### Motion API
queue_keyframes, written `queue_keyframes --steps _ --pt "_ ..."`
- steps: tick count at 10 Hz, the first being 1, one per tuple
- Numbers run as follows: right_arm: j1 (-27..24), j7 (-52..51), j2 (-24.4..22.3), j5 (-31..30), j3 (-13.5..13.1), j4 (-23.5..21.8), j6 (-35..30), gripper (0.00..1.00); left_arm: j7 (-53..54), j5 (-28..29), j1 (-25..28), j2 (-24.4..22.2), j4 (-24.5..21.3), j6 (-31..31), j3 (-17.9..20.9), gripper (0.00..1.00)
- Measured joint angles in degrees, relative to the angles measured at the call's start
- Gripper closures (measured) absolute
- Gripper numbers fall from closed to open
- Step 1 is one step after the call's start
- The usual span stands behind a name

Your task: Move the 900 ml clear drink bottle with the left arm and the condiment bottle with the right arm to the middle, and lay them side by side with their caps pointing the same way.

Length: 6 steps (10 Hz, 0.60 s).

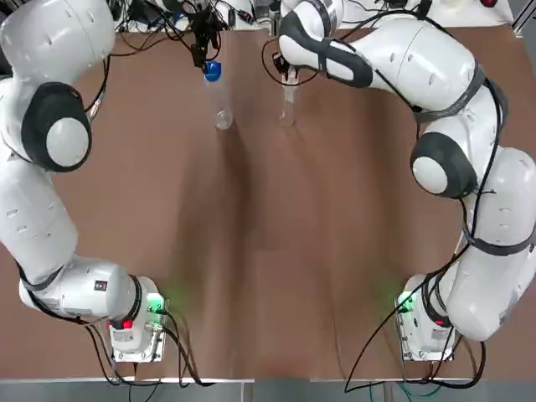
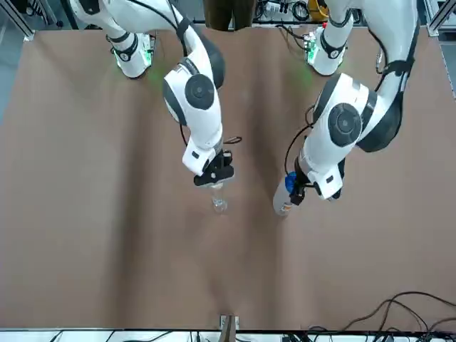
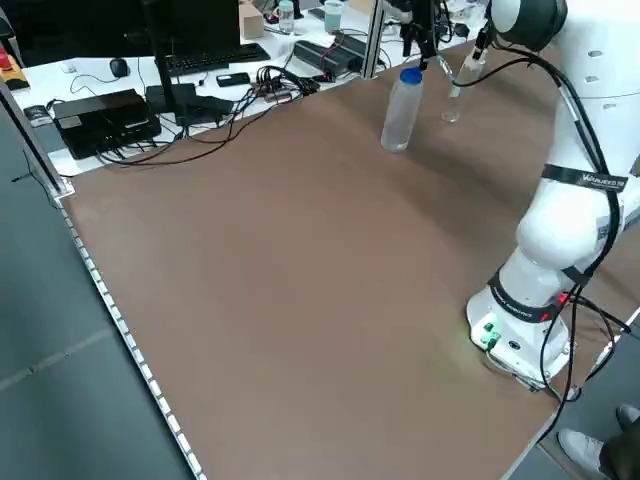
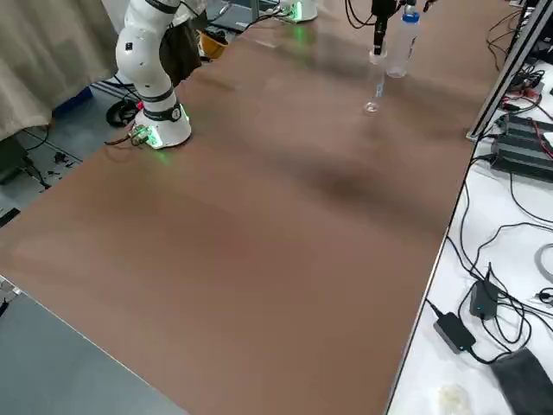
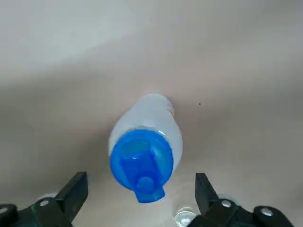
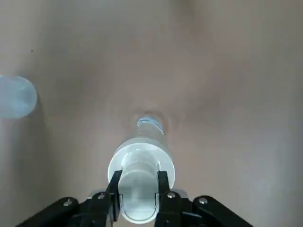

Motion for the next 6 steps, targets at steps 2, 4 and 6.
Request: queue_keyframes --steps 2,4,6 --pt "1.69 0.56 3.04 0.00 0.01 3.92 -1.22 0.66 6.01 -0.02 1.01 -2.25 0.43 -4.00 0.07 0.00" --pt "2.04 0.69 5.33 -0.06 -0.02 7.61 -1.41 0.66 18.39 -0.02 2.90 -3.35 2.05 -8.70 0.14 0.00" --pt "2.03 0.71 6.39 -0.06 -0.08 9.24 -1.65 0.66 32.16 -0.02 6.51 -4.67 2.77 -11.44 0.26 0.00"
